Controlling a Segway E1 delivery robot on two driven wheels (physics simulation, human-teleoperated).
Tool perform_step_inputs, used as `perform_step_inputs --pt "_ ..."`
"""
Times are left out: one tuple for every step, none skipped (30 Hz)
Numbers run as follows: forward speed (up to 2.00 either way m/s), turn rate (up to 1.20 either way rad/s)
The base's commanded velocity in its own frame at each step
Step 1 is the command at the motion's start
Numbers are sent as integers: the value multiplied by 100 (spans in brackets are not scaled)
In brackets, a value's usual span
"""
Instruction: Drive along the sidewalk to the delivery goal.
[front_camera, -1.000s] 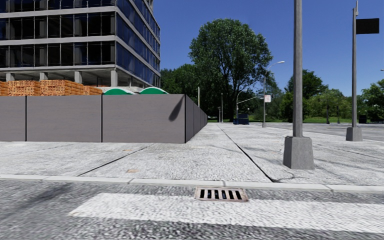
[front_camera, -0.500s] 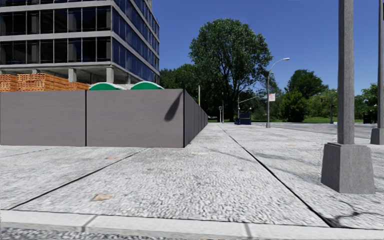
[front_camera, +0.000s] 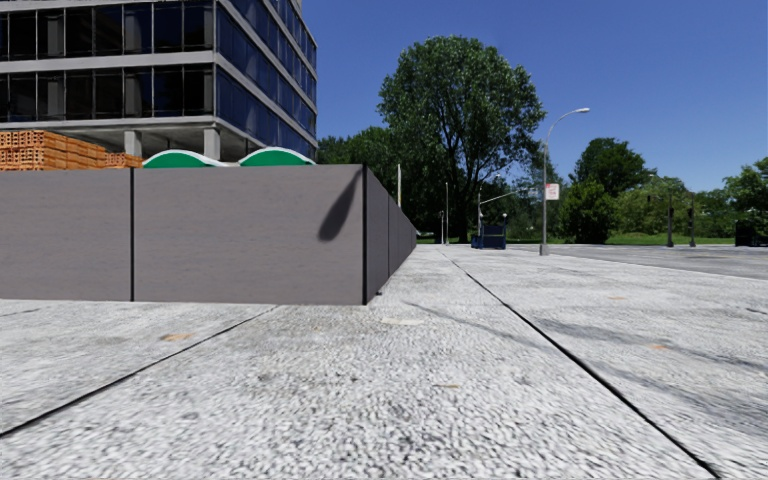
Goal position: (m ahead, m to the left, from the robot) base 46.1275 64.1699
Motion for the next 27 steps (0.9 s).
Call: perform_step_inputs --pt "95 0" --pt "95 0" --pt "92 0" --pt "89 0" --pt "88 0" --pt "88 0" --pt "87 0" --pt "86 0" --pt "86 0" --pt "86 4" --pt "85 15" --pt "85 23" --pt "85 33" --pt "85 38" --pt "85 39" --pt "85 48" --pt "85 48" --pt "85 57" --pt "85 70" --pt "85 78" --pt "85 80" --pt "85 80" --pt "85 81" --pt "85 81" --pt "85 81" --pt "89 81" --pt "123 81"
